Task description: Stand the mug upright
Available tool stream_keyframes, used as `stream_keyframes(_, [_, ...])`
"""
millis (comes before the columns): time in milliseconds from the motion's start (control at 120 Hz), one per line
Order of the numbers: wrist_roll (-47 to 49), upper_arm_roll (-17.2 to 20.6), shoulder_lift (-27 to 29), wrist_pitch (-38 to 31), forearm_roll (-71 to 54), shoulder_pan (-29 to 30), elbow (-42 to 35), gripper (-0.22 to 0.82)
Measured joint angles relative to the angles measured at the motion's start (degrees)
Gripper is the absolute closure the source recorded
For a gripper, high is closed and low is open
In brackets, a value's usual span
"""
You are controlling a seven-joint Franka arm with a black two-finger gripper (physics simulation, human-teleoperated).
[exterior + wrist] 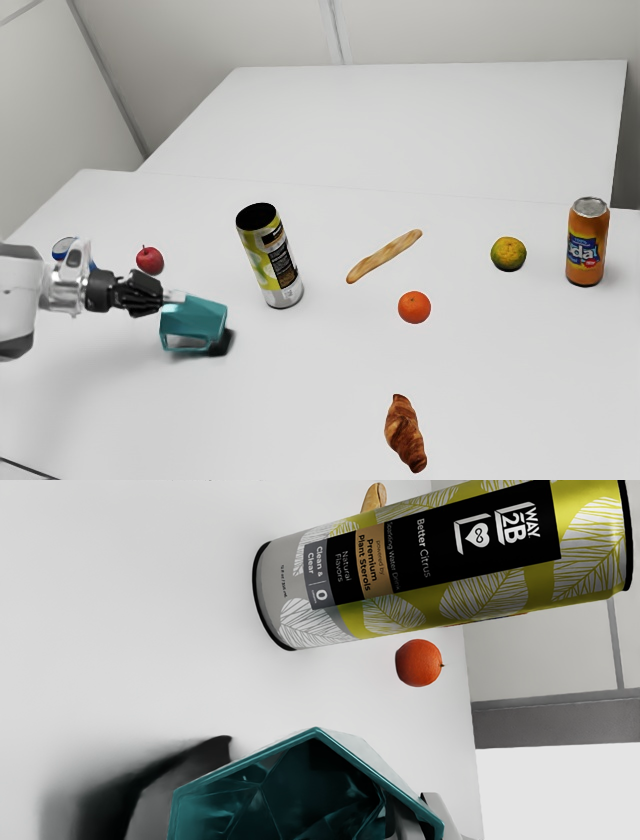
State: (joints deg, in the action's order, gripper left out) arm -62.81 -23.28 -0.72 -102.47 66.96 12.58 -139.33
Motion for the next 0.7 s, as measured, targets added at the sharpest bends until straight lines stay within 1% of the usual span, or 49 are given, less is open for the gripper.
stream_keyframes(100, [0.4,1.1,0.5,0.1,-2.0,0.4,2.2,0.79])
stream_keyframes(167, [0.9,3.4,0.6,-1.8,-6.5,1.9,5.8,0.79])
stream_keyframes(242, [2.4,6.8,0.8,-5.3,-17.4,4.1,10.4,0.79])
stream_keyframes(333, [5.0,10.7,1.1,-10.6,-31.3,6.5,13.3,0.79])
stream_keyframes(408, [7.2,13.0,1.1,-15.5,-40.3,7.6,14.2,0.79])
stream_keyframes(483, [9.1,14.7,0.9,-20.3,-46.6,8.2,14.3,0.79])
stream_keyframes(617, [12.5,17.5,0.3,-28.0,-52.6,9.3,14.3,0.79])
stream_keyframes(700, [14.7,18.1,0.1,-31.0,-55.0,8.8,13.5,0.79])
